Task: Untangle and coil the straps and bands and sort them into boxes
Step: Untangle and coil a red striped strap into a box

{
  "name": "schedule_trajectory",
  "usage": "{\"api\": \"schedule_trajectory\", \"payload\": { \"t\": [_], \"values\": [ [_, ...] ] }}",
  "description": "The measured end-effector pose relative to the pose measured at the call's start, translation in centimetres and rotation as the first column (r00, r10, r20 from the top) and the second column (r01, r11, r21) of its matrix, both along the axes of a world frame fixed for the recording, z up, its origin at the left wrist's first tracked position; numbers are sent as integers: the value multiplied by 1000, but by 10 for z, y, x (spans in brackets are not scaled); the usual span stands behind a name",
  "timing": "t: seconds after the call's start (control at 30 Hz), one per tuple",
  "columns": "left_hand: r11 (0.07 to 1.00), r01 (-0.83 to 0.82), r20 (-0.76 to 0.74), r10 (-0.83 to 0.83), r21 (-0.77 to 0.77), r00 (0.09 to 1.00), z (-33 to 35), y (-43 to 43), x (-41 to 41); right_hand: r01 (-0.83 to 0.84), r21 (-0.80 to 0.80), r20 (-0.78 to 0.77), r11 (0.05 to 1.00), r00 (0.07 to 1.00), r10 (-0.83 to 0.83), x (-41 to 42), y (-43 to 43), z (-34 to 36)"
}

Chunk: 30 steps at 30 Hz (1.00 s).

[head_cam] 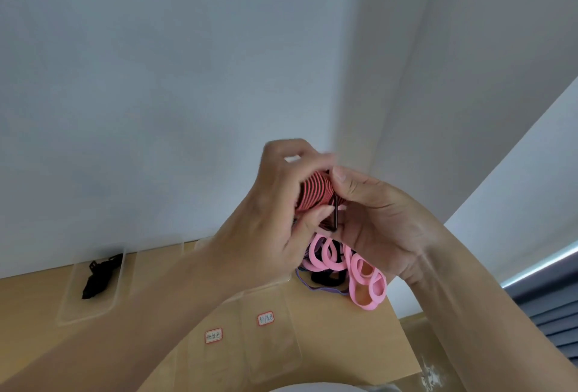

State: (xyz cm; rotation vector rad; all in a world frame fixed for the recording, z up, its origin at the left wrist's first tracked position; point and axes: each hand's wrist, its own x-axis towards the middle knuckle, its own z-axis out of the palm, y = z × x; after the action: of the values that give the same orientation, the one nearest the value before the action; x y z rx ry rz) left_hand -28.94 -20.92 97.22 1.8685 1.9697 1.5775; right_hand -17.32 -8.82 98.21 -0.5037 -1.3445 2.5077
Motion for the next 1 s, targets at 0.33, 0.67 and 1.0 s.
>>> {"api": "schedule_trajectory", "payload": {
  "t": [0.33,0.67,1.0],
  "values": [
    [999,-17,650,-14,42,760,-18,-4,-9,383,212,-82,899,924,-374,7,-17,-16],
    [995,-92,783,26,39,621,-41,-23,10,387,534,22,751,882,-470,34,-37,-35],
    [990,-81,754,139,-113,642,-43,-39,53,453,486,-10,748,858,-513,64,-41,-33]
  ]
}}
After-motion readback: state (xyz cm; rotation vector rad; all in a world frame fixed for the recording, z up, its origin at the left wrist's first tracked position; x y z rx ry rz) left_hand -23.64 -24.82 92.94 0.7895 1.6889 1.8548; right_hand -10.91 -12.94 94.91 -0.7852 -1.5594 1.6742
